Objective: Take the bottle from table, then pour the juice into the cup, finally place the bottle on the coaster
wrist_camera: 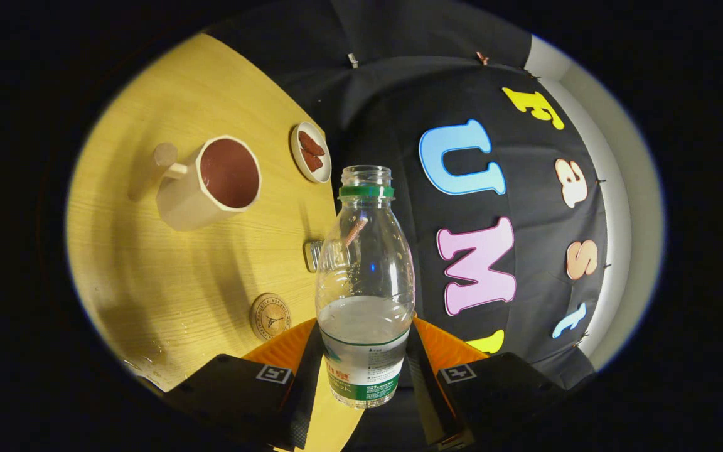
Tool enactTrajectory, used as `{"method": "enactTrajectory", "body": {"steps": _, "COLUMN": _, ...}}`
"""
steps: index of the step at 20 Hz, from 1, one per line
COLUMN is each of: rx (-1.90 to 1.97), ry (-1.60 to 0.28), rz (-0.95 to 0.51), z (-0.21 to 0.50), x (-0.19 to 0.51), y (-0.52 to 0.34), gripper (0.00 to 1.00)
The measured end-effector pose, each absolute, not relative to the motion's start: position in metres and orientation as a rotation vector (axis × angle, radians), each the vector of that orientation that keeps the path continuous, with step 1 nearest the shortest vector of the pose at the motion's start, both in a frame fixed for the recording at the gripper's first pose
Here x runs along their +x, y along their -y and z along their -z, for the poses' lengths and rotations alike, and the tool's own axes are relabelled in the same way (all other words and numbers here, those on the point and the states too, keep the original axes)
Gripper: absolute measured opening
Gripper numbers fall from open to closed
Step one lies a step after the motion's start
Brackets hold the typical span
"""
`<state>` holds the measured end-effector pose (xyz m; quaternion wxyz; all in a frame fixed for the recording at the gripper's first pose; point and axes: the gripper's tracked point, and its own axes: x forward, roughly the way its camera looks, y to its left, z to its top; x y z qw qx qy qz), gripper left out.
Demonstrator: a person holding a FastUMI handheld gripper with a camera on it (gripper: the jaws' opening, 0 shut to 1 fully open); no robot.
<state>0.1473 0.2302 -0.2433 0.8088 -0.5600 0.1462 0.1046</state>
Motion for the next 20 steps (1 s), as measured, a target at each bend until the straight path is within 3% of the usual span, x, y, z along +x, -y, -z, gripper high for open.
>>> {"method": "enactTrajectory", "body": {"steps": 20, "rx": -1.509, "ry": -0.245, "rz": -0.309, "z": 0.242, "x": 0.163, "y": -0.247, "gripper": 0.70}}
